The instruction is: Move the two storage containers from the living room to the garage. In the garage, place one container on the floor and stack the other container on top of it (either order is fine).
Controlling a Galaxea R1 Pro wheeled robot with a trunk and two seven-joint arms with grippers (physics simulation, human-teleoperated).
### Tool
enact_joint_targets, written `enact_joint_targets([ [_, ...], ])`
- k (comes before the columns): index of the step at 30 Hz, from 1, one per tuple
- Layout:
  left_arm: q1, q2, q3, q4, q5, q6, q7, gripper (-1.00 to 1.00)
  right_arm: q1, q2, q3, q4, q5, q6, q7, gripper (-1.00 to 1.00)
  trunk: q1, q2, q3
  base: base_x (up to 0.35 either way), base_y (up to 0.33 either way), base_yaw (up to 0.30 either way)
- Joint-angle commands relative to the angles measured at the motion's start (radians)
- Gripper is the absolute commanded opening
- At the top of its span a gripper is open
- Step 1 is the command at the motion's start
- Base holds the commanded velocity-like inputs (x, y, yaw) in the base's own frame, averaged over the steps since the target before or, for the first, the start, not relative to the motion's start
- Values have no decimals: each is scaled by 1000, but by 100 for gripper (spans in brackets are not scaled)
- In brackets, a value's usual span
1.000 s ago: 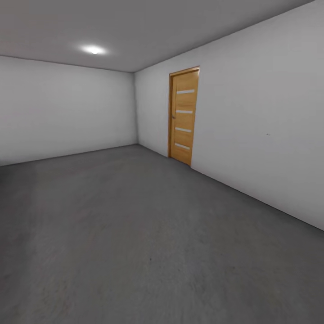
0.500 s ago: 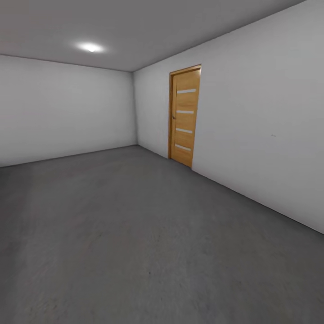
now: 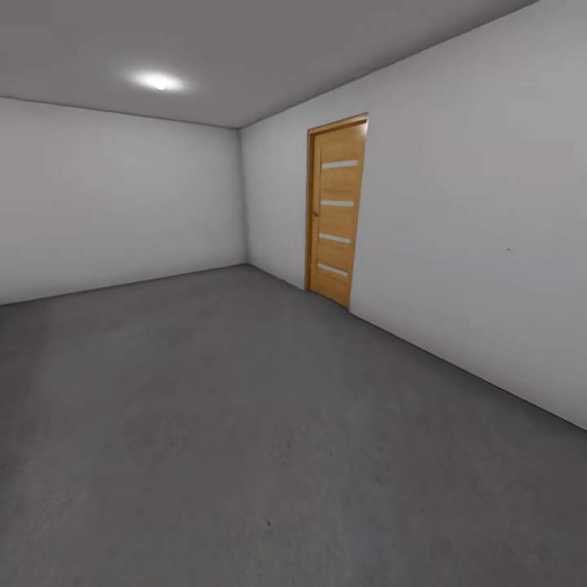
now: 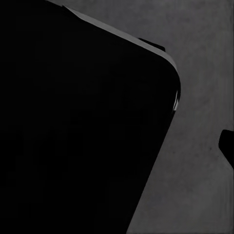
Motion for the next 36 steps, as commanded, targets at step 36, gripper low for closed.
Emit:
enact_joint_targets([
  [36, 0, 0, 1, 0, 21, 0, -1, 100, 0, 1, 8, 2, -11, -2, 2, 100, 1, 0, -1, 321, 0, 34],
])
